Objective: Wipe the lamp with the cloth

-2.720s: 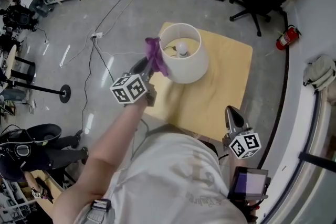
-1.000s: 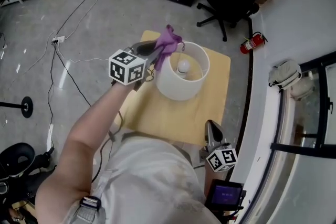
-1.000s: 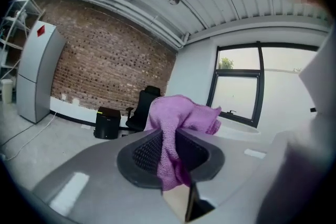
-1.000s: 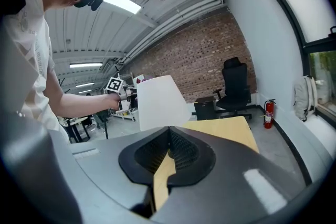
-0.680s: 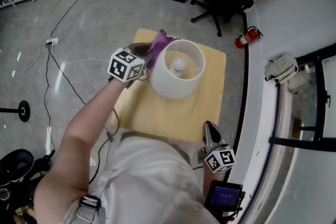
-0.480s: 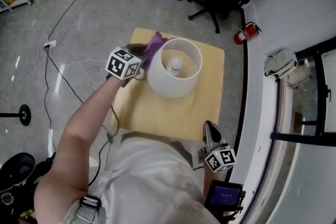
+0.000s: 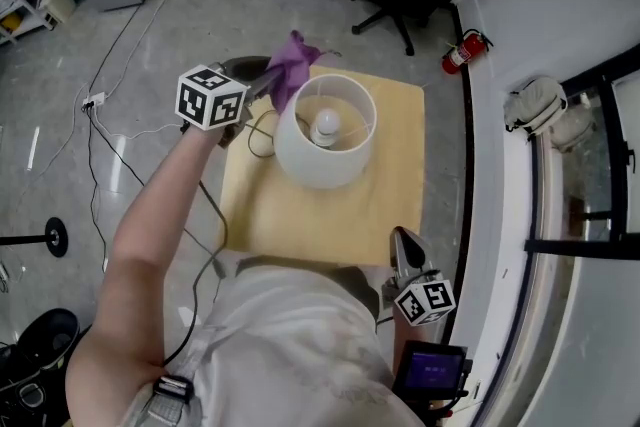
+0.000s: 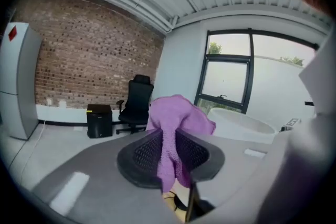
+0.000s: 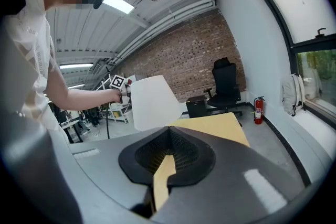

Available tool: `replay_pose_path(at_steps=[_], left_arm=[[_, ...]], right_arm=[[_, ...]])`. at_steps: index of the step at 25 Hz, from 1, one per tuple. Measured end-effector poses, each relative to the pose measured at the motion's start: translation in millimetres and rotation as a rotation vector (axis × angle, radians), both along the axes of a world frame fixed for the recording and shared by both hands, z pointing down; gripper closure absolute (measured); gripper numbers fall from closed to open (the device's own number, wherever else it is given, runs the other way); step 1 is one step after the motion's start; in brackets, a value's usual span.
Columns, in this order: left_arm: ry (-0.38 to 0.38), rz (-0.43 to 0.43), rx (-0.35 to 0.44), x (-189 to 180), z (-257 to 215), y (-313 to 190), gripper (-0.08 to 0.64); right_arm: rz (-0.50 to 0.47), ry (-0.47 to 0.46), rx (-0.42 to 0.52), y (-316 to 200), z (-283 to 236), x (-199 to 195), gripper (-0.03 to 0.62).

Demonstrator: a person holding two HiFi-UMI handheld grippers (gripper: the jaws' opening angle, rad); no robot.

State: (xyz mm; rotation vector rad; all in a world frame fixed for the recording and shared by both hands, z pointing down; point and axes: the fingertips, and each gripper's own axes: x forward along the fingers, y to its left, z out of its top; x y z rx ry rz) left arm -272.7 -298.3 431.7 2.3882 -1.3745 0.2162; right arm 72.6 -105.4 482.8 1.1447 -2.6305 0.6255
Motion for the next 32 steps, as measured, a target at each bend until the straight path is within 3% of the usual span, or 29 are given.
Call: replay_pose_path(at_steps=[5, 9, 12, 18, 32], left_arm=[[-0.057, 0.163, 0.092, 30.8, -55.2, -10.7, 0.483], [-0.121, 0.296, 0.101, 60.2, -64.9, -14.6, 0.483], [-0.174, 0.334, 0.062, 69.0, -49.7, -21.5, 0.484], [-0.172, 0.358, -0.037, 70.8, -6.8, -39.1, 0.485], [-0.28, 0.491, -0.281, 80.6, 101.8, -60.8, 0.485]], right_arm=[[0.016, -0.017, 0.003, 0.8, 1.0, -5.2, 0.581], [0.038, -0.016, 0.0, 2.0, 2.6, -1.6, 0.581], [0.054, -0.007, -0.004, 3.6, 2.4, 4.6, 0.581], [0.095, -0.003, -0.023, 9.2, 8.2, 14.7, 0.581], [0.182, 0.026, -0.058, 20.9, 9.1, 35.6, 0.581]])
